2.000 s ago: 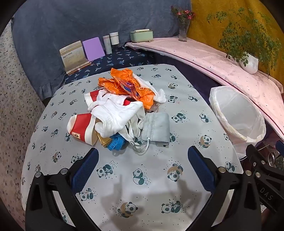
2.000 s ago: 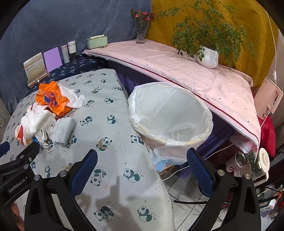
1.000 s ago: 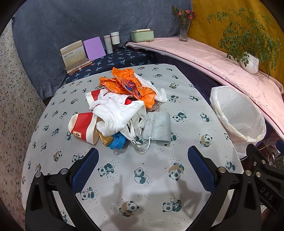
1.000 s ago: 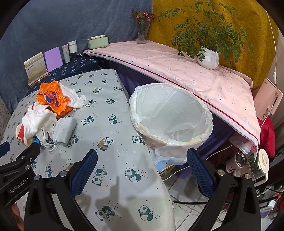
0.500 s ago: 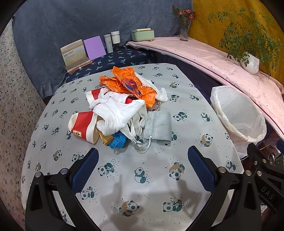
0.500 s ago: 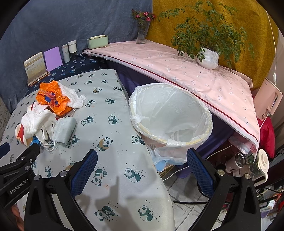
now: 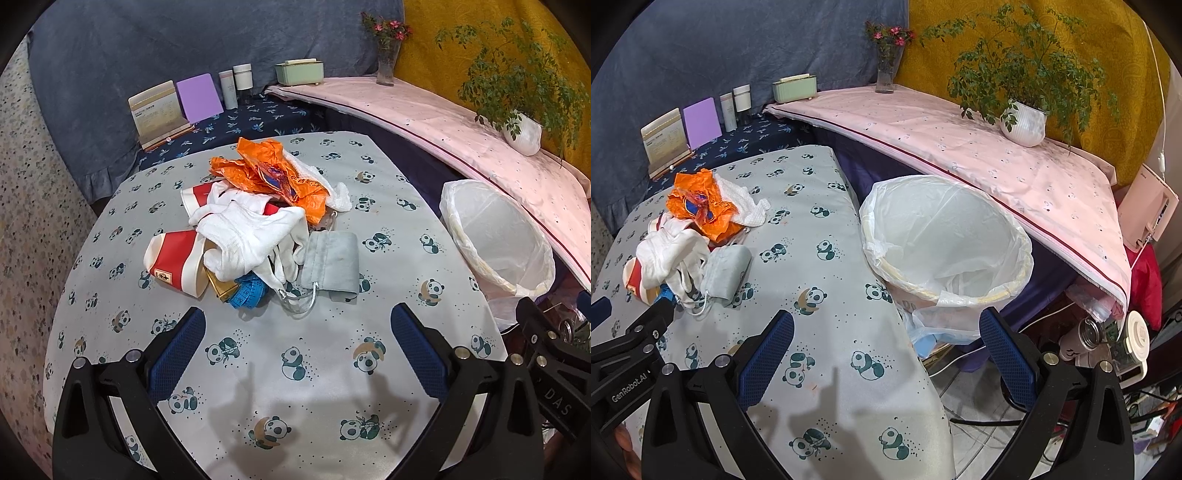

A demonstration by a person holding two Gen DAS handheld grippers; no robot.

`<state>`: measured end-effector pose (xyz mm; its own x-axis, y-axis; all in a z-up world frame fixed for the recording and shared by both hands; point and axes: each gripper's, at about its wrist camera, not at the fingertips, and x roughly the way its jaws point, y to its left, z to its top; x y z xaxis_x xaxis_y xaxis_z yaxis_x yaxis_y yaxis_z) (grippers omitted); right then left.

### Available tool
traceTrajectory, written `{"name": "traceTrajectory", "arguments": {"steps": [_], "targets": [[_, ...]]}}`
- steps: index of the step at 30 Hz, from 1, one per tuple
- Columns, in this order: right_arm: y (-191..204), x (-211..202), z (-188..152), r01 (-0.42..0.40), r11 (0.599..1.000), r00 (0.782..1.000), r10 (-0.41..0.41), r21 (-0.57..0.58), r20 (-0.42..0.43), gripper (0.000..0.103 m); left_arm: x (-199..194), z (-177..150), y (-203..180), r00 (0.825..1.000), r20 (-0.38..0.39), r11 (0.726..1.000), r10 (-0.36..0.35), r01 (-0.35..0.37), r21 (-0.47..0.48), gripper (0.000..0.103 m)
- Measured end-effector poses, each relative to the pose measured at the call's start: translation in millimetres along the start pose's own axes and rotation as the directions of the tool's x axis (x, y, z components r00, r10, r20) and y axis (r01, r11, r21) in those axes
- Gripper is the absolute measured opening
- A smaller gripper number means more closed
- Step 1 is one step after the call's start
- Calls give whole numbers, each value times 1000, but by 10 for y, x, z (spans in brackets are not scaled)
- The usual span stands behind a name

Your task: Collect trash

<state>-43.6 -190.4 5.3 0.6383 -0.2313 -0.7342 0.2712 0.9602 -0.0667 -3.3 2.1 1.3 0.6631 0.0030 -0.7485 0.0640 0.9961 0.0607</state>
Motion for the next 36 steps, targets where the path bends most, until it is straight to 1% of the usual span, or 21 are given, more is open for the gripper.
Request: {"name": "traceTrajectory", "arguments": {"steps": [36], "targets": [[18,-80,44,16,1000,999,-16,6,32,96,-45,20,19,1000,11,1000,7,-7,7,96]]}}
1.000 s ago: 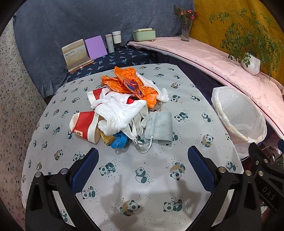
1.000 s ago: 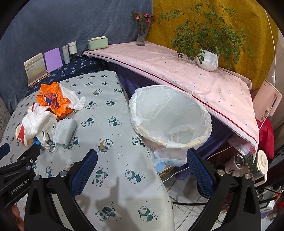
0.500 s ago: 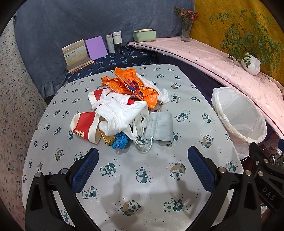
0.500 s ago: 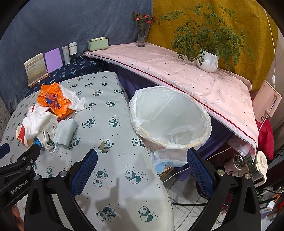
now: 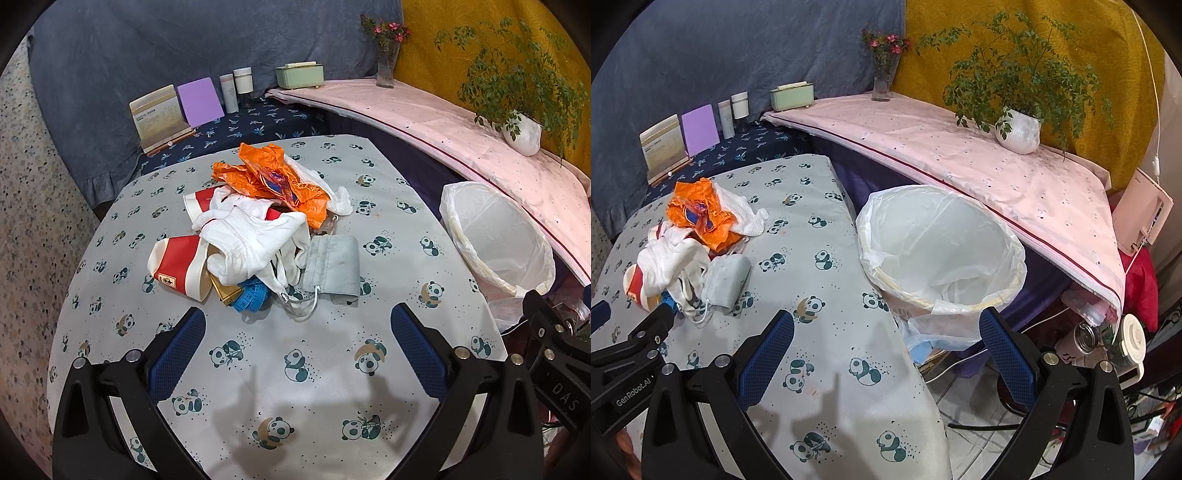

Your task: Collect trash

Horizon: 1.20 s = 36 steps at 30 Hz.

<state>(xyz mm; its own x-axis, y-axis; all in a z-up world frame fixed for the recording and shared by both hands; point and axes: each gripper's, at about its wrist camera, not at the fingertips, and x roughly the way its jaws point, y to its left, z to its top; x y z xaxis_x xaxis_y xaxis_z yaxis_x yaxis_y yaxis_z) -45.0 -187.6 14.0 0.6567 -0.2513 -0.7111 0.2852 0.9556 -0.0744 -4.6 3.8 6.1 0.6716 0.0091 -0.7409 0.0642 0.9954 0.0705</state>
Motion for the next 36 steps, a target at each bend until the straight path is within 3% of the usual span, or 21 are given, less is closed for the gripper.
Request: {"name": "traceTrajectory", "arguments": {"steps": [20,27,36], "targets": [[158,-67,74,-12,1000,999,13,-11,39,96,46,44,190,1000,15,1000,-3,3,-15,96],[463,-3,90,-44,997,998,46,-62,38,96,219,45,550,1000,-16,997,12,-13,-74,96],[945,247,105,-134,982,991,135,-130,-3,96,541,72,1212,995,-66,978,77,-88,-189,96]]}}
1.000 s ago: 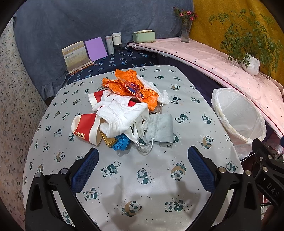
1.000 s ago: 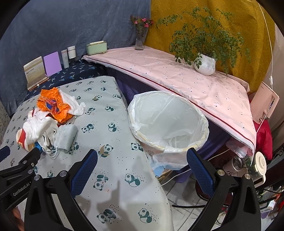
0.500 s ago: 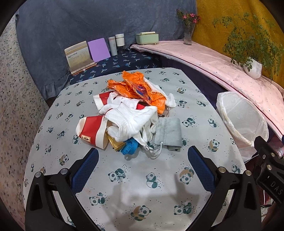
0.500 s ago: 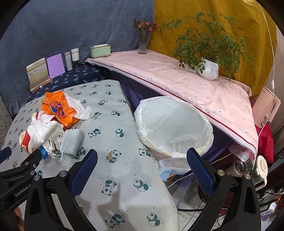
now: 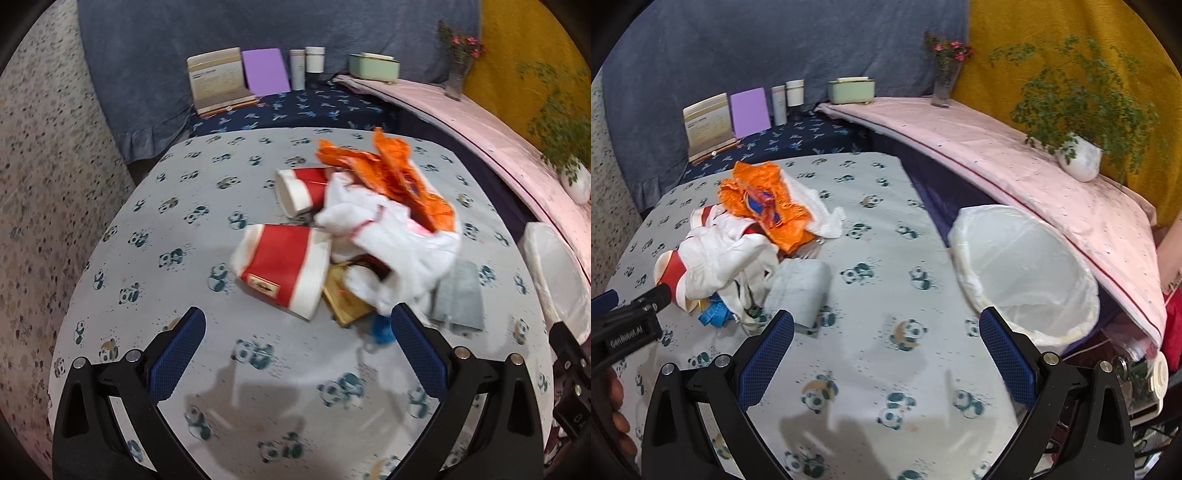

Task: Collect trash
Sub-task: 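Move the left gripper to the red-and-white paper cup and close on it, then drop the paper cup into the bin with the left gripper while the right drops the grey mask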

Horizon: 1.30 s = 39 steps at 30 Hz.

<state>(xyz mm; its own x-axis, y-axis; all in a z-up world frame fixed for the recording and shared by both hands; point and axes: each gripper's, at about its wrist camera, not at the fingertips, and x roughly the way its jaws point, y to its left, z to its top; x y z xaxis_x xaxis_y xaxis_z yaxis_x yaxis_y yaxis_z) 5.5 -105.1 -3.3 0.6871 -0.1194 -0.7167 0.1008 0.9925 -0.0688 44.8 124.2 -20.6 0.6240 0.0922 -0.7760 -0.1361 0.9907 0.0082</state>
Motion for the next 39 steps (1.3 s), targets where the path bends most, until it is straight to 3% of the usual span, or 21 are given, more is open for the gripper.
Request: {"name": "traceTrajectory", "arguments": {"steps": [6,10,19,22,25,27,32,36,39], "targets": [[245,286,69,-50,998,998,48,-24,-45,94,271,146,314,999,-24,999,27,-28,-41,96],[360,508,101,-82,996,993,80,-23,-90,86,472,211,466,998,-51,997,27,-30,-68,96],[510,925,104,-120,993,976,118,4,-181,74,829,311,484,994,-95,996,-51,44,-71,88],[542,1008,86,-129,992,972,127,4,-196,68,918,344,478,991,-103,994,-86,79,-76,76],[549,1062,71,-143,990,967,143,13,-209,60,930,380,489,988,-97,991,-117,109,-80,58],[552,1088,58,-161,987,962,163,23,-218,49,928,391,499,985,-98,987,-143,135,-84,43],[567,1088,29,-203,978,954,207,40,-218,30,858,384,517,985,-84,986,-149,142,-83,19],[575,1037,35,-219,975,954,223,38,-200,8,778,369,492,985,-75,987,-152,147,-69,17],[541,965,59,-230,972,955,234,43,-182,7,703,347,464,986,-66,987,-152,148,-58,16]]}}
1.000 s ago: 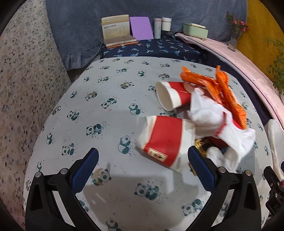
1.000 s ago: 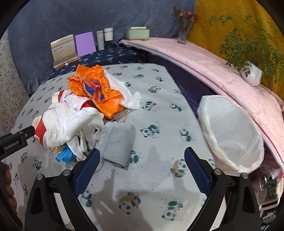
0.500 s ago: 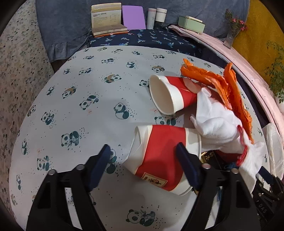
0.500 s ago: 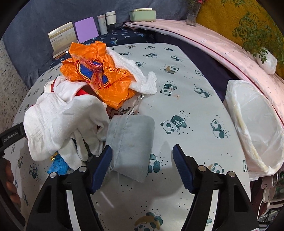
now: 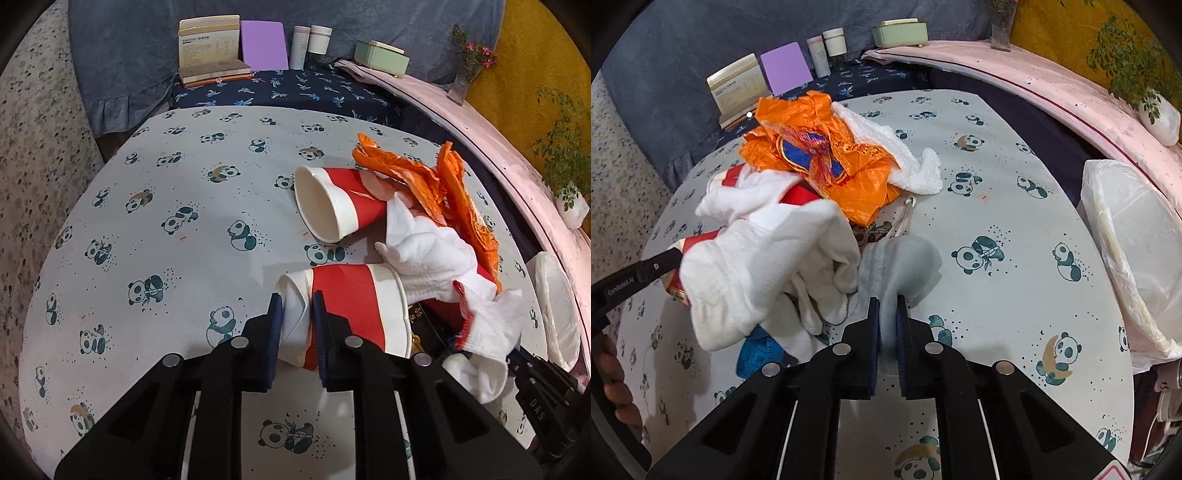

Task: Collect trash
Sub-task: 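Drop the paper cup into the bin with the left gripper while the right drops the grey mask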

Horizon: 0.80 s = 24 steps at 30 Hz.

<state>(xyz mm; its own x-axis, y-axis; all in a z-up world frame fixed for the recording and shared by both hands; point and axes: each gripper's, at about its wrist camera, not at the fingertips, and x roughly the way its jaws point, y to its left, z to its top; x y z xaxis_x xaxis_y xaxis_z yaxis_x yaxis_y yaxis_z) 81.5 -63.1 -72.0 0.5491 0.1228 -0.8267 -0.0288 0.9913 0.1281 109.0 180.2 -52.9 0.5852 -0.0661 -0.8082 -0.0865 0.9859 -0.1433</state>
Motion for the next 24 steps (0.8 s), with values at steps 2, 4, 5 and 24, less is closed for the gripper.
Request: {"name": "traceTrajectory", "arguments": {"steps": [2,4,5,24], "targets": [[-5,-69,5,2,1000,1000,-2,-5,20,6,-49,-21,-22,1000,6,1000,-1,1,6,15],[-19,-160,7,3,1000,999,-2,-8,45,6,-105,-38,-43,1000,13,1000,-2,2,9,15],[-28,-204,9,4,1000,998,-4,-7,56,6,-142,-48,-53,1000,17,1000,-2,2,8,15],[-445,-1016,23,12,997,970,-30,75,241,6,-1008,12,-414,983,177,998,-47,39,51,15]]}}
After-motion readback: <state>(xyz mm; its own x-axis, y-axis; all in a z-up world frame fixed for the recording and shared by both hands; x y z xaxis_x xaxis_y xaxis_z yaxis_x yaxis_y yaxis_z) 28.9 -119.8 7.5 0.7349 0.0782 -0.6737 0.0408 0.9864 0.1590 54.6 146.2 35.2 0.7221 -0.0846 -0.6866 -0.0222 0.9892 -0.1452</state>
